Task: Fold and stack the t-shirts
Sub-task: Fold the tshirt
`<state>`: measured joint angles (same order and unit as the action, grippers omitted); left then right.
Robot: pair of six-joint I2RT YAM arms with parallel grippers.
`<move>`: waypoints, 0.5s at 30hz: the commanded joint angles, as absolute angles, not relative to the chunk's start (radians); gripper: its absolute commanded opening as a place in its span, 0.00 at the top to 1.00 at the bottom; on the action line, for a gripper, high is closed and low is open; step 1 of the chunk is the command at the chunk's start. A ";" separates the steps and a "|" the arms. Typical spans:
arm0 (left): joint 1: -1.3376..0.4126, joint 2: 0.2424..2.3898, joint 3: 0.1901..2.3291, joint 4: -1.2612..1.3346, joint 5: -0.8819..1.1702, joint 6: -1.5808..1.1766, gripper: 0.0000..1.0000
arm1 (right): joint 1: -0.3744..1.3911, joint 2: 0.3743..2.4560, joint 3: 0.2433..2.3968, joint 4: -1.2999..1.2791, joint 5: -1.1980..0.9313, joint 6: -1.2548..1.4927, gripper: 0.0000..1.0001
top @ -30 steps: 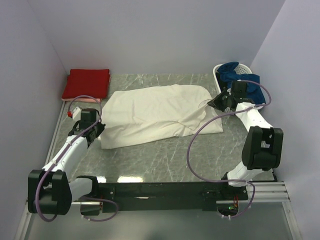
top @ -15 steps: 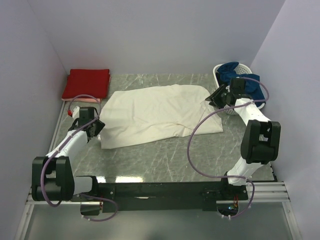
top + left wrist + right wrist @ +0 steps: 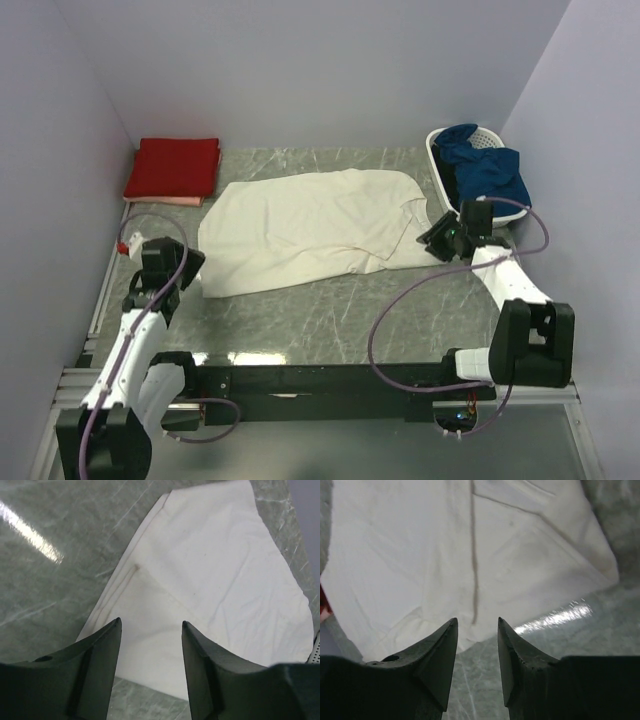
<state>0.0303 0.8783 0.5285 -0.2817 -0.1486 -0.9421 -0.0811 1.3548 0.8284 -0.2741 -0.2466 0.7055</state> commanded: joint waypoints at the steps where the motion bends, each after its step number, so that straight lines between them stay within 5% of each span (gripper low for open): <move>1: 0.031 0.781 0.436 -0.315 -0.097 -1.006 0.44 | -0.078 1.270 0.729 -0.278 -0.140 0.704 0.55; 15: -0.030 0.729 0.318 -0.348 -0.115 -1.034 0.41 | -0.135 1.310 0.627 -0.224 -0.089 0.710 0.48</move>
<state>0.0032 0.7357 0.3267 -0.3477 -0.0944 -1.0176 -0.1192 1.2762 0.6132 -0.2668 -0.1162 0.7097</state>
